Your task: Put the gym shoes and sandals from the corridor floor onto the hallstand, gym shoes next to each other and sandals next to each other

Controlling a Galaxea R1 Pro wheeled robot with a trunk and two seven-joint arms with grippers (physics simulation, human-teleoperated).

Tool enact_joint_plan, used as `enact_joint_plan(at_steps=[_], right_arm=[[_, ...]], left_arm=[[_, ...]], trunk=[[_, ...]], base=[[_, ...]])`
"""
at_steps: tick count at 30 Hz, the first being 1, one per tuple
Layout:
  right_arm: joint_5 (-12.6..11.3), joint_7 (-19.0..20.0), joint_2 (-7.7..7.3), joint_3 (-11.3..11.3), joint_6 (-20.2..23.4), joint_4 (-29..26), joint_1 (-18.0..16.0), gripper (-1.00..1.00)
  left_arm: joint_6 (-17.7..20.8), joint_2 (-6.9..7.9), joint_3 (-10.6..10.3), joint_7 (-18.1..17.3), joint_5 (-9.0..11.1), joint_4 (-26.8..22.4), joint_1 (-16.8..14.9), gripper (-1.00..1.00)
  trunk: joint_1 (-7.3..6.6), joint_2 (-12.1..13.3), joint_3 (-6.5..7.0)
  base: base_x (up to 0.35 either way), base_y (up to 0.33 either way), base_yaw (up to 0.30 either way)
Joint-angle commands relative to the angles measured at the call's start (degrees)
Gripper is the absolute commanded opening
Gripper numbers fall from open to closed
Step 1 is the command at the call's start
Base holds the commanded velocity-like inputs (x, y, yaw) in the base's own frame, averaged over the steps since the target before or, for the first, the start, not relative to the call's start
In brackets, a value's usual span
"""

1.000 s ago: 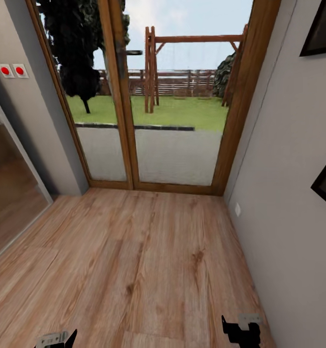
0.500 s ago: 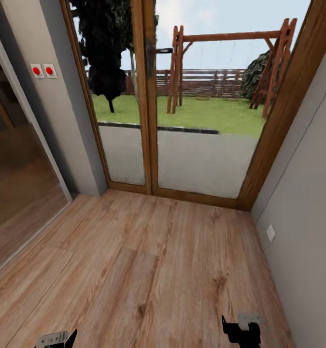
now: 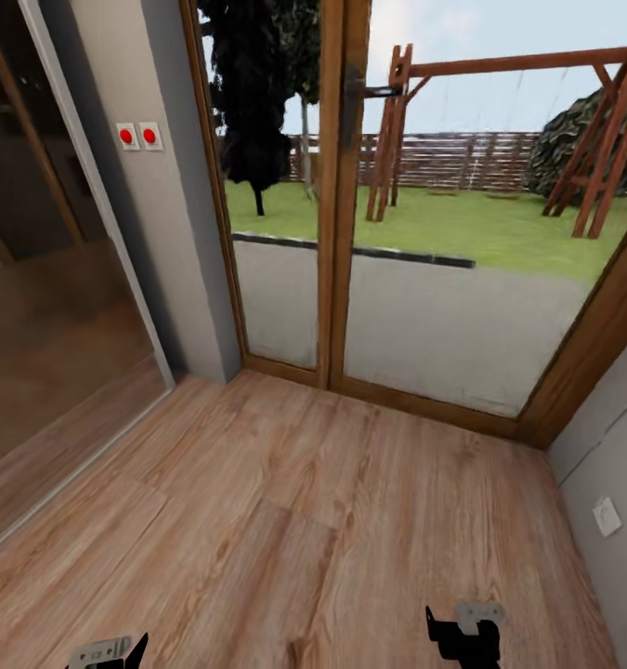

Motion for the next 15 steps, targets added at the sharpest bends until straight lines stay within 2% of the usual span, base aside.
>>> enact_joint_plan(at_steps=[1, 11, 15], right_arm=[[-0.45, -0.26, -0.03, 0.5, -0.15, -0.01, -0.01, 1.0], [-0.38, -0.26, 0.02, 0.55, -0.11, -0.01, -0.01, 1.0], [-0.38, -0.26, 0.04, 0.56, -0.1, -0.01, -0.01, 1.0]], left_arm=[[0.03, 0.0, 0.1, -0.57, 0.6, 0.09, -0.06, 1.0], [0.03, -0.07, 0.12, -0.57, 0.61, 0.15, -0.06, 1.0], [0.03, -0.13, 0.16, -0.57, 0.6, 0.17, -0.06, 1.0]], trunk=[[0.02, -0.02, -0.05], [0.02, -0.02, -0.05], [0.02, -0.02, -0.05]], base=[[0.338, 0.0, 0.279], [0.331, 0.0, 0.279], [0.177, 0.0, 0.279]])
